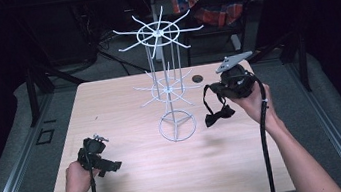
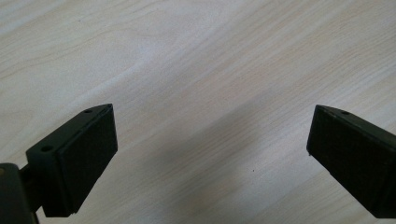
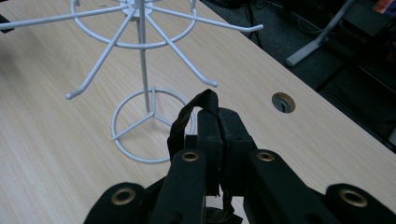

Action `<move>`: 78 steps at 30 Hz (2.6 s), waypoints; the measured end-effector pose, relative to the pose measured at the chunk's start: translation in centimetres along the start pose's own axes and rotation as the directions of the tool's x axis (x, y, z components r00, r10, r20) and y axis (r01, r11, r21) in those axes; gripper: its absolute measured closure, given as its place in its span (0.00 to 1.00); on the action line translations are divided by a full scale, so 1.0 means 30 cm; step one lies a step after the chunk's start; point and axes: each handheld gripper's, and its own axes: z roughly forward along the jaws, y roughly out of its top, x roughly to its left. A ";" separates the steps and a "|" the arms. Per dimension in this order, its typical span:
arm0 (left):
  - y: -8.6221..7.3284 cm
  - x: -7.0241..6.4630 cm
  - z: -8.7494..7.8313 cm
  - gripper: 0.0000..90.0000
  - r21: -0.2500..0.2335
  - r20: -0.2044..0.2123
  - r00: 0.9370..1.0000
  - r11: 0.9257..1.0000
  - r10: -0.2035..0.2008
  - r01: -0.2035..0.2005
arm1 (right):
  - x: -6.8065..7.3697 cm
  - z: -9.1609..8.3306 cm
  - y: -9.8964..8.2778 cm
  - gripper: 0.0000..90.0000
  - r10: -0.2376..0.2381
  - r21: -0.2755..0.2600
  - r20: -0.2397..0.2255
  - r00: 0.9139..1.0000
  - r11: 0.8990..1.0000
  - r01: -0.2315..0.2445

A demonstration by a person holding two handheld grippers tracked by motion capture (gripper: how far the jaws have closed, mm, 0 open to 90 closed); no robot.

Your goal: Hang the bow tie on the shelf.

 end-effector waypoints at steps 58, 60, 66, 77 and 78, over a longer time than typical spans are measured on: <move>-0.017 0.006 -0.005 0.02 0.003 -0.002 1.000 1.000 -0.008 0.008 | -0.087 0.128 -0.004 0.98 0.041 -0.052 -0.114 0.993 0.998 -0.047; -0.017 0.006 -0.006 0.02 0.005 -0.002 1.000 1.000 -0.008 0.008 | -0.087 0.131 -0.006 0.98 0.045 -0.053 -0.115 0.992 0.997 -0.052; -0.016 0.006 -0.006 0.02 0.007 -0.001 1.000 1.000 -0.007 0.007 | -0.081 0.145 -0.010 0.98 0.049 -0.051 -0.120 0.992 0.997 -0.055; -0.016 0.005 -0.006 0.02 0.007 0.000 1.000 1.000 -0.005 0.005 | -0.059 0.175 -0.011 0.97 0.037 -0.018 -0.125 0.991 0.999 -0.039; -0.015 0.005 -0.005 0.02 0.006 0.000 1.000 1.000 -0.004 0.004 | -0.057 0.177 -0.011 0.97 0.035 -0.018 -0.124 0.992 0.999 -0.037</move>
